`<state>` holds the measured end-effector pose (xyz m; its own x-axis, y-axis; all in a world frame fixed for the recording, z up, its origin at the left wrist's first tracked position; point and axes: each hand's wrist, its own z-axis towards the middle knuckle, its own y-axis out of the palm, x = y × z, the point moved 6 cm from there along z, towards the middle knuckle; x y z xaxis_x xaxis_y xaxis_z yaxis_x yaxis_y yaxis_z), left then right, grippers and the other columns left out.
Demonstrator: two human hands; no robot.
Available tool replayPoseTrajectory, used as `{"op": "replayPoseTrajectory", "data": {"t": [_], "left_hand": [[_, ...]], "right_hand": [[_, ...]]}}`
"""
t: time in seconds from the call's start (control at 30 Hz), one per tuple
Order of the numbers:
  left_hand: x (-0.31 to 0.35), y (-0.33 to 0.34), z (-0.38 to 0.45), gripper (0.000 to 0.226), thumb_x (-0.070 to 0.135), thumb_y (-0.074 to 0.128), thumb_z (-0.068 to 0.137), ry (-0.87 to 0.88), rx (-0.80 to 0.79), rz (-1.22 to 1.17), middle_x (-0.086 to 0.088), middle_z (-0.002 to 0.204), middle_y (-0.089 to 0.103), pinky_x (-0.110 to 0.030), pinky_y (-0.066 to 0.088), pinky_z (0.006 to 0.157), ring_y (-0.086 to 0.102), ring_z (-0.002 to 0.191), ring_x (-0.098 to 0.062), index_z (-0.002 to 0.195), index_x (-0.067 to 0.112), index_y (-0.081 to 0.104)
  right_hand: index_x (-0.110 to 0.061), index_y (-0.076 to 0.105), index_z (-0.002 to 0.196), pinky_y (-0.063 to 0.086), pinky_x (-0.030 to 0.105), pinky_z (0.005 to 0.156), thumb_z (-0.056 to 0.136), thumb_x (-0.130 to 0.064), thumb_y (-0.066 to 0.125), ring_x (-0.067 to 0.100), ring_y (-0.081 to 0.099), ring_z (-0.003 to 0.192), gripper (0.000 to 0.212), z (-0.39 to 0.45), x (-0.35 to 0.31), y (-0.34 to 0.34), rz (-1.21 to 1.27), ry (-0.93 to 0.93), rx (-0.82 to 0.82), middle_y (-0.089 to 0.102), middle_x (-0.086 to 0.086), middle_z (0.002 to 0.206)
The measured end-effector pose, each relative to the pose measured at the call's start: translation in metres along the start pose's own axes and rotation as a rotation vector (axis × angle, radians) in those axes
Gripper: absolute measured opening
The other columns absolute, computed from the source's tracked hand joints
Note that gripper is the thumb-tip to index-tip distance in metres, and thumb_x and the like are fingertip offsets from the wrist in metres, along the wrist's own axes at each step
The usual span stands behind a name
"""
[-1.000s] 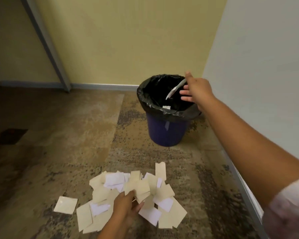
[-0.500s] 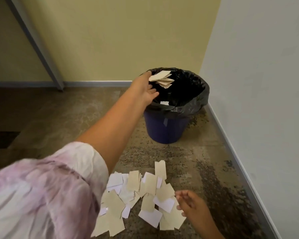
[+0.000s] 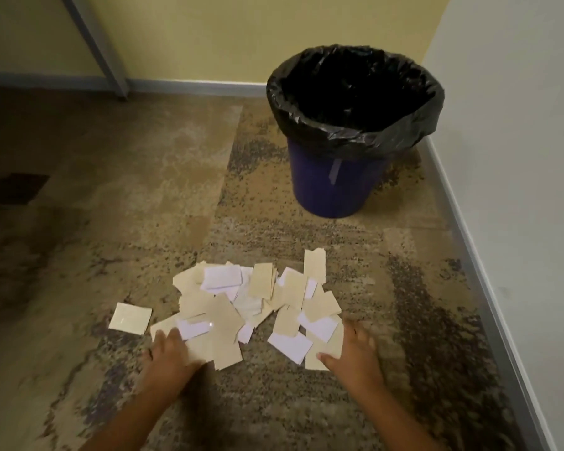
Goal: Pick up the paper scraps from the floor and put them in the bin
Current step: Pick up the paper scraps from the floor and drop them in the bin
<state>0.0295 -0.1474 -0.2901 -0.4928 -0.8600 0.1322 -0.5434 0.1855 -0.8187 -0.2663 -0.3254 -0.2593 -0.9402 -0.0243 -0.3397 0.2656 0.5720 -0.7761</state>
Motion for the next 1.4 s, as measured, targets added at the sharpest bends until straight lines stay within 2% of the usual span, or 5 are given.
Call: {"op": "replayPoseTrajectory", "data": {"t": [0.13, 0.4, 0.93, 1.1, 1.4], "left_hand": [[-0.008, 0.017, -0.022, 0.084, 0.057, 0.046, 0.088, 0.012, 0.032, 0.038, -0.005, 0.159, -0.001, -0.052, 0.02, 0.115, 0.0, 0.146, -0.034, 0.15, 0.023, 0.001], [0.017, -0.016, -0.028, 0.06, 0.038, 0.041, 0.096, 0.158, 0.226, 0.279, -0.013, 0.144, 0.036, -0.036, 0.035, 0.106, 0.038, 0.13, -0.03, 0.144, 0.008, 0.023], [0.007, 0.001, -0.018, 0.051, 0.005, 0.031, 0.095, 0.172, 0.153, 0.545, -0.026, 0.149, 0.031, -0.042, 0.051, 0.091, 0.051, 0.122, -0.043, 0.145, 0.004, 0.02], [-0.001, 0.012, -0.008, 0.038, -0.006, 0.049, 0.073, 0.261, 0.109, 0.418, -0.043, 0.092, 0.063, -0.046, 0.048, 0.03, 0.063, 0.057, -0.055, 0.11, -0.007, 0.061], [0.005, 0.019, -0.014, 0.052, -0.002, 0.022, 0.081, 0.362, 0.232, 0.463, -0.046, 0.09, 0.062, -0.046, 0.048, 0.033, 0.061, 0.056, -0.057, 0.108, -0.011, 0.065]], "right_hand": [[-0.023, 0.01, 0.148, 0.028, 0.036, 0.111, 0.078, -0.05, 0.066, 0.026, 0.018, 0.139, 0.094, -0.012, -0.017, 0.018, -0.095, -0.045, 0.057, 0.018, 0.002, 0.153], [-0.018, 0.0, 0.15, 0.041, 0.032, 0.103, 0.088, -0.031, 0.06, 0.027, 0.026, 0.136, 0.087, -0.013, -0.03, 0.02, -0.303, -0.139, 0.017, 0.022, 0.007, 0.152], [-0.016, -0.014, 0.148, 0.033, 0.041, 0.109, 0.087, -0.039, 0.056, 0.04, 0.009, 0.144, 0.096, -0.016, -0.04, 0.042, -0.544, -0.166, -0.185, -0.002, 0.026, 0.155], [-0.005, -0.017, 0.146, 0.017, 0.047, 0.116, 0.085, -0.037, 0.059, 0.042, 0.01, 0.143, 0.103, -0.009, -0.049, 0.047, -0.601, -0.193, -0.168, 0.021, 0.027, 0.151], [-0.016, -0.015, 0.148, 0.022, 0.043, 0.115, 0.086, -0.038, 0.061, 0.043, 0.008, 0.143, 0.101, -0.012, -0.047, 0.047, -0.515, -0.149, -0.174, 0.0, 0.032, 0.152]]}}
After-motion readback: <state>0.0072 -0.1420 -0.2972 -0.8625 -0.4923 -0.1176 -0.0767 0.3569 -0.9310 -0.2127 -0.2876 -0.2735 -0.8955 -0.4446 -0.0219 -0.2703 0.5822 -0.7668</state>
